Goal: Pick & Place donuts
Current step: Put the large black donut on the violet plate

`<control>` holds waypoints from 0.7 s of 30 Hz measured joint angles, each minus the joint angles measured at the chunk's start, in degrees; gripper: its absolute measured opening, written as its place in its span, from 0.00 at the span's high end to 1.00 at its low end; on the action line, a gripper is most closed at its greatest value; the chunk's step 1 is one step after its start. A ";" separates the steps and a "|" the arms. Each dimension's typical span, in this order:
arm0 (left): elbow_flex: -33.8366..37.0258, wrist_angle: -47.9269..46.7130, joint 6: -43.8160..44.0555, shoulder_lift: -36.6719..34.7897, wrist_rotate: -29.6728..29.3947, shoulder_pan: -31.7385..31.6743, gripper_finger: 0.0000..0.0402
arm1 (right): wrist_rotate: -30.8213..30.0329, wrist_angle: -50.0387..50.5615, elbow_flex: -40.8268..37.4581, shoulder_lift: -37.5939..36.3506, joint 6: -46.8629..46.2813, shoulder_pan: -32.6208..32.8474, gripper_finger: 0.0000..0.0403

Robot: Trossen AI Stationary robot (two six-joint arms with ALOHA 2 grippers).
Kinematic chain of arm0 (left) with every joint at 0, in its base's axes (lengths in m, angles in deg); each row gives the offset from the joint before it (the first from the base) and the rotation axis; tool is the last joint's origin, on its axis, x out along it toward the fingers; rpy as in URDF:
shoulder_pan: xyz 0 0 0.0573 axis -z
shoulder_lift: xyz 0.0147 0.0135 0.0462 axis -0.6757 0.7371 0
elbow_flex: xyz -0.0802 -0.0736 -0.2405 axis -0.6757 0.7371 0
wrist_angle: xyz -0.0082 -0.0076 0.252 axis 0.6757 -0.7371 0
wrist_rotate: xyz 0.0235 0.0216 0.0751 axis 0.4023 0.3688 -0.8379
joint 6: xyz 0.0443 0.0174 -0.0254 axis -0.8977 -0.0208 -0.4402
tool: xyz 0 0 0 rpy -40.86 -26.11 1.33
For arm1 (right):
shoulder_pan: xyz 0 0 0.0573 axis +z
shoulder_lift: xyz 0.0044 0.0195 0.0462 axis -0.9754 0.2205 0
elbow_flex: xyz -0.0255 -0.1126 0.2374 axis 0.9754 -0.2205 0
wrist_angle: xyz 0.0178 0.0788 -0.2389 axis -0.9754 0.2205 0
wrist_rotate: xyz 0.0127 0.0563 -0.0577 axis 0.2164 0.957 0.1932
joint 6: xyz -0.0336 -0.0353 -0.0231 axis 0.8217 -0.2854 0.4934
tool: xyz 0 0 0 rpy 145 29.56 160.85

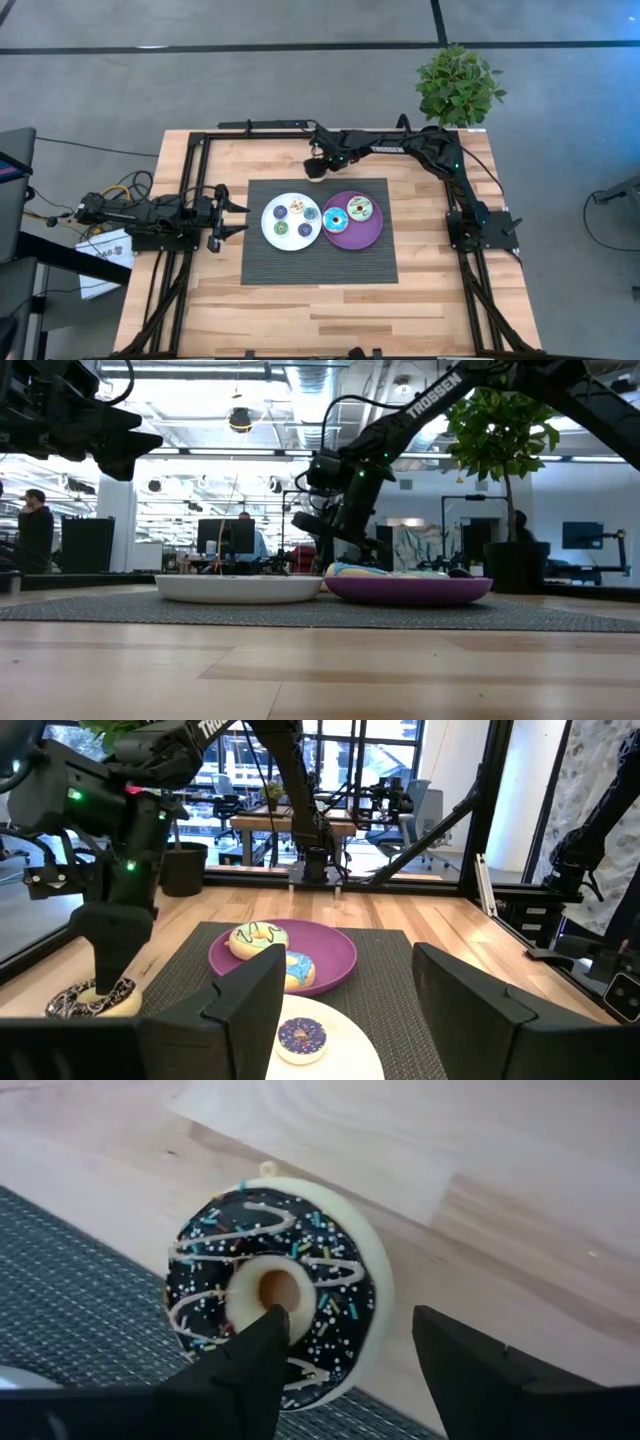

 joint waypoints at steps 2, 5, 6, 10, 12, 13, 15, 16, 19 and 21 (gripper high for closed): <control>0.00 0.00 0.00 0.00 0.00 0.00 0.47 | 0.00 0.51 0.00 0.00 0.00 -0.14 0.52; 0.00 -0.01 0.01 0.00 0.00 0.00 0.47 | -0.01 0.61 0.00 0.00 0.00 -0.16 0.58; 0.00 0.01 -0.01 0.00 0.00 0.00 0.47 | 0.00 0.61 0.00 0.00 0.00 -0.13 0.60; 0.00 0.02 0.00 0.00 0.00 0.00 0.47 | -0.02 0.45 0.00 0.00 0.00 -0.13 0.68; 0.00 0.02 0.01 0.00 0.00 0.00 0.47 | -0.02 0.64 0.00 0.00 0.00 -0.13 0.71; 0.00 0.02 0.01 0.00 0.00 0.00 0.47 | 0.00 0.69 0.00 0.00 0.00 -0.13 0.72; 0.00 0.00 0.01 0.00 0.00 0.00 0.47 | -0.02 0.87 0.00 0.00 0.00 -0.13 0.74; 0.00 0.00 0.01 0.00 0.00 0.00 0.47 | 0.00 0.88 0.00 0.00 0.00 -0.13 0.75; 0.00 -0.01 0.01 0.00 0.00 0.00 0.47 | 0.07 1.21 0.00 0.00 0.00 -0.18 0.78; 0.00 -0.01 -0.01 0.00 0.00 0.00 0.47 | 0.20 1.32 0.01 0.00 0.03 -0.18 0.79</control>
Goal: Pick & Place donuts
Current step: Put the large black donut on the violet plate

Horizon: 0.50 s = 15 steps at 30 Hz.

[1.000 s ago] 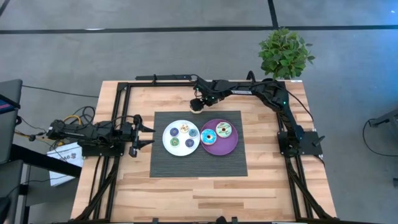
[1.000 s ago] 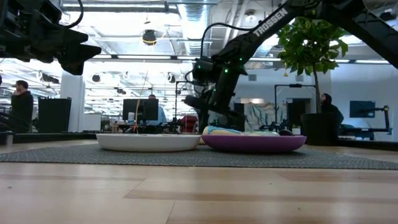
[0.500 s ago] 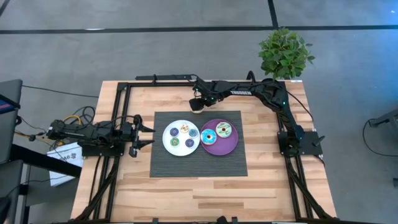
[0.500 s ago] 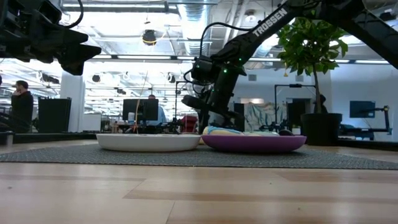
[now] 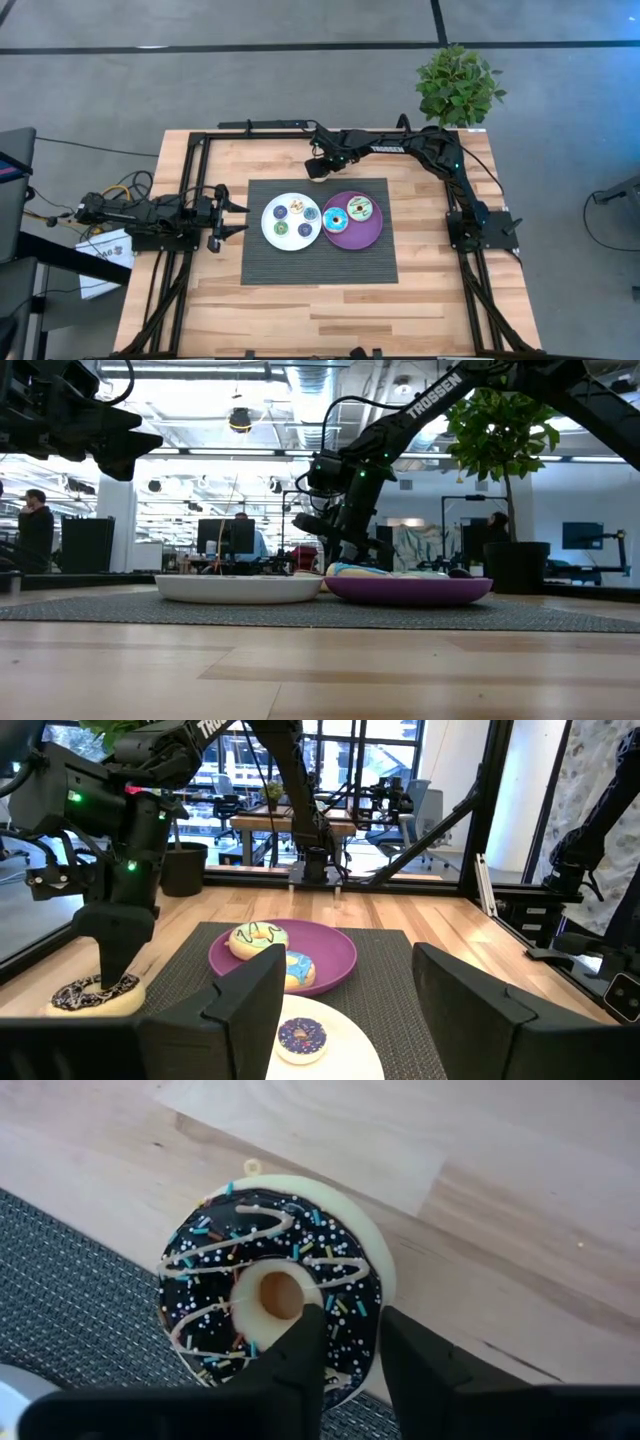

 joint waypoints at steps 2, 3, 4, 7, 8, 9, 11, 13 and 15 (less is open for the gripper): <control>0.00 0.00 0.00 0.00 0.00 0.00 0.47 | 0.02 0.11 0.01 0.00 0.25 -0.02 0.81; 0.00 0.00 0.01 0.01 0.00 0.00 0.47 | 0.02 0.16 0.01 0.00 0.24 -0.10 0.81; 0.00 0.01 0.00 0.00 0.00 0.00 0.47 | 0.17 0.21 0.01 -0.09 0.26 -0.22 0.82; 0.00 0.02 0.02 0.00 0.00 0.00 0.47 | 0.48 0.75 0.01 -0.62 0.37 -0.40 0.83; 0.00 0.00 0.00 0.00 0.00 0.00 0.47 | 0.48 0.61 0.01 -0.71 0.42 -0.50 0.84; 0.00 0.00 0.00 0.00 0.00 0.00 0.47 | 0.52 1.17 -0.01 -0.99 0.48 -0.68 0.84; 0.00 0.01 0.01 0.00 0.00 0.00 0.47 | 0.47 1.09 0.01 -1.52 0.48 -0.76 0.85; 0.00 0.00 0.02 0.01 0.00 0.00 0.47 | 0.64 0.99 0.10 -1.93 0.51 -0.76 0.86; 0.00 0.01 0.00 0.00 0.00 0.00 0.47 | 1.08 1.21 -0.01 -2.50 0.60 -0.76 0.87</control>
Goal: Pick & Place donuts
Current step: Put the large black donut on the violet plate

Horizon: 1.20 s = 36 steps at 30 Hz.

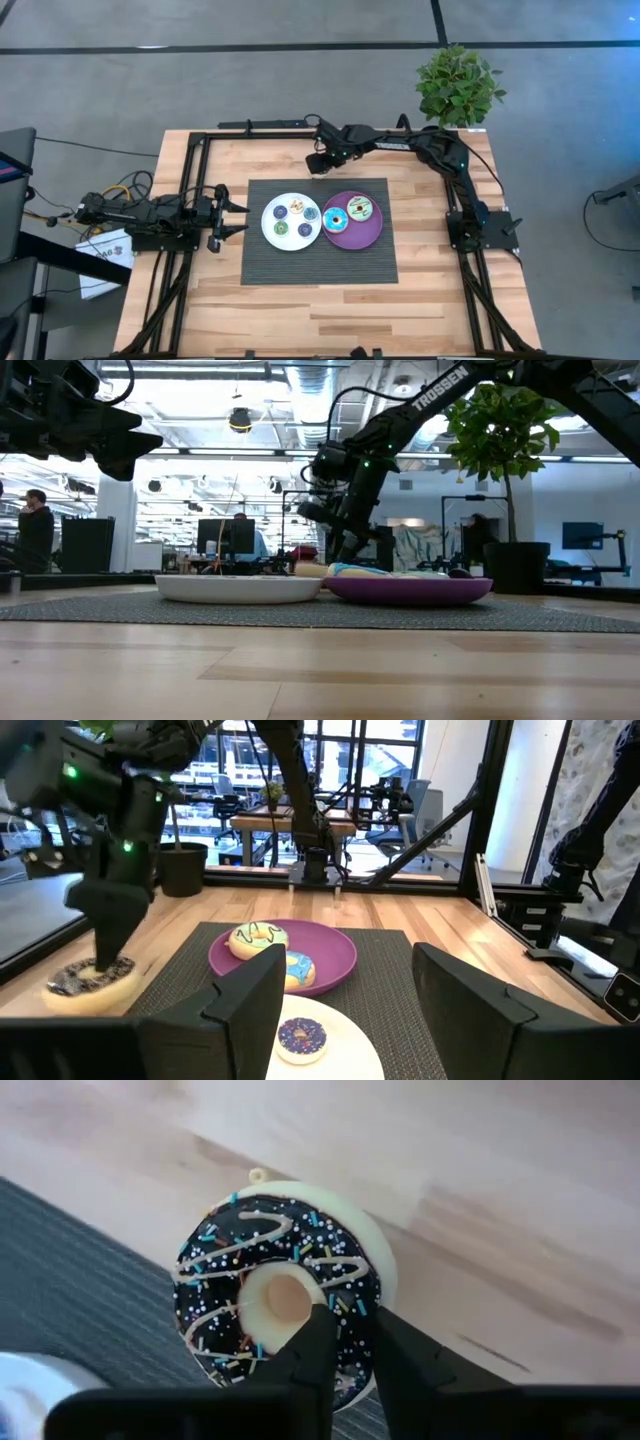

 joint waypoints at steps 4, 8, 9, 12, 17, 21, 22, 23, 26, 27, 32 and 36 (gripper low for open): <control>0.00 0.00 0.01 0.00 -0.02 0.00 0.47 | 0.08 0.63 0.00 -2.37 0.36 0.22 0.89; 0.00 0.00 0.02 0.01 -0.02 0.00 0.47 | 0.03 3.07 0.04 -6.19 1.10 1.07 0.91; -0.01 -0.01 0.02 0.01 -0.01 0.00 0.47 | -0.10 3.68 0.04 -7.36 1.35 1.47 0.92; -0.01 -0.01 0.01 0.01 -0.02 0.00 0.47 | -3.19 6.30 -0.86 -11.30 2.24 3.27 0.93; -0.01 0.00 0.01 0.02 -0.01 0.00 0.47 | -5.39 4.54 -11.73 -19.53 -2.93 7.58 0.93; 0.00 0.00 0.01 0.01 0.00 0.00 0.47 | -8.28 -0.06 -23.30 -29.33 -12.10 13.16 0.93; 0.00 -0.01 0.00 0.02 0.00 0.00 0.47 | -9.04 -0.71 -25.75 -31.57 -14.69 14.73 0.93; 0.00 -0.01 0.00 0.02 0.00 0.00 0.47 | -9.81 -0.61 -27.79 -33.72 -16.85 16.40 0.93; 0.00 -0.01 0.00 0.01 0.00 0.00 0.47 | -12.09 0.78 -31.63 -38.34 -22.35 21.21 0.93; 0.00 -0.01 0.01 0.00 -0.02 0.00 0.47 | -12.75 1.48 -32.56 -39.21 -24.07 22.82 0.93; 0.00 0.00 0.00 0.01 -0.02 0.00 0.47 | -15.00 2.13 -33.90 -37.76 -29.22 28.94 0.93; 0.00 -0.01 0.01 0.01 -0.02 0.00 0.47 | -14.79 1.74 -33.92 -33.15 -33.01 32.16 0.93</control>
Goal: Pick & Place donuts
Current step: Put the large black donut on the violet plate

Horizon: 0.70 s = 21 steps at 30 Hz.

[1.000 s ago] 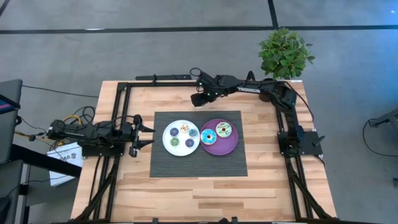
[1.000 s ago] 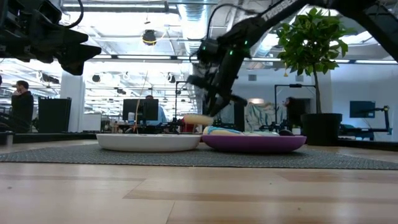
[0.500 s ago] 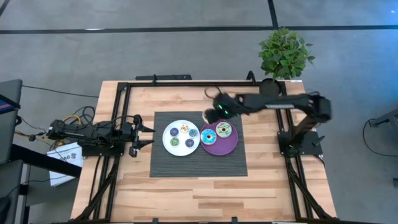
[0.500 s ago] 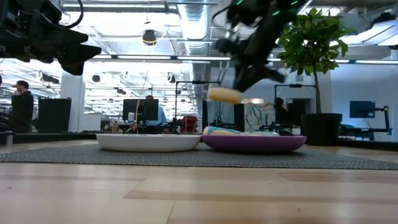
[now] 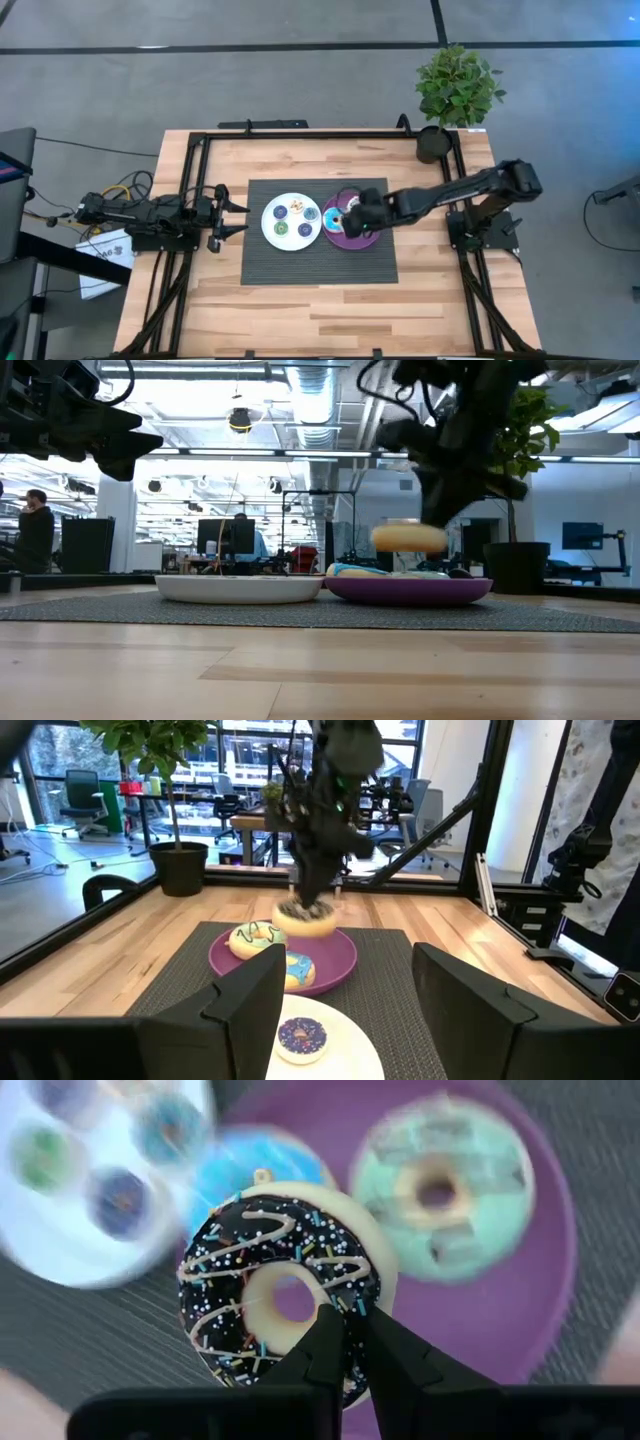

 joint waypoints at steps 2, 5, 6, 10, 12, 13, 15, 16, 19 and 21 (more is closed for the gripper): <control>-0.01 0.02 -0.01 -0.01 0.00 0.00 0.47 | 1.03 0.52 -0.04 2.12 -2.14 1.60 0.93; 0.00 0.01 -0.01 0.01 -0.02 0.00 0.47 | 1.20 0.93 -0.03 4.88 -5.16 3.89 0.93; 0.00 0.00 0.00 -0.01 -0.04 0.00 0.47 | 1.21 0.69 -0.03 5.53 -5.62 4.44 0.93; -0.01 0.02 -0.01 -0.01 -0.04 0.00 0.47 | 0.25 2.70 -0.03 6.62 -8.30 5.11 0.93; 0.00 0.00 -0.01 0.01 -0.04 0.00 0.47 | -0.59 2.36 0.04 6.77 -8.33 4.90 0.93; 0.00 0.02 0.01 0.01 -0.04 0.00 0.47 | -0.80 2.77 0.02 6.67 -8.32 4.64 0.93; 0.00 0.00 -0.01 0.01 -0.04 0.00 0.47 | -1.42 3.22 0.01 6.17 -8.32 4.15 0.93; 0.00 0.00 -0.01 0.01 -0.05 0.00 0.47 | -1.53 2.88 0.12 6.23 -8.29 3.82 0.93; 0.00 0.02 -0.01 -0.01 -0.07 0.00 0.47 | -0.68 4.45 -0.01 6.34 -8.14 3.01 0.93; 0.00 0.02 -0.01 -0.01 -0.07 0.00 0.47 | 0.08 4.43 0.03 6.58 -8.11 2.70 0.93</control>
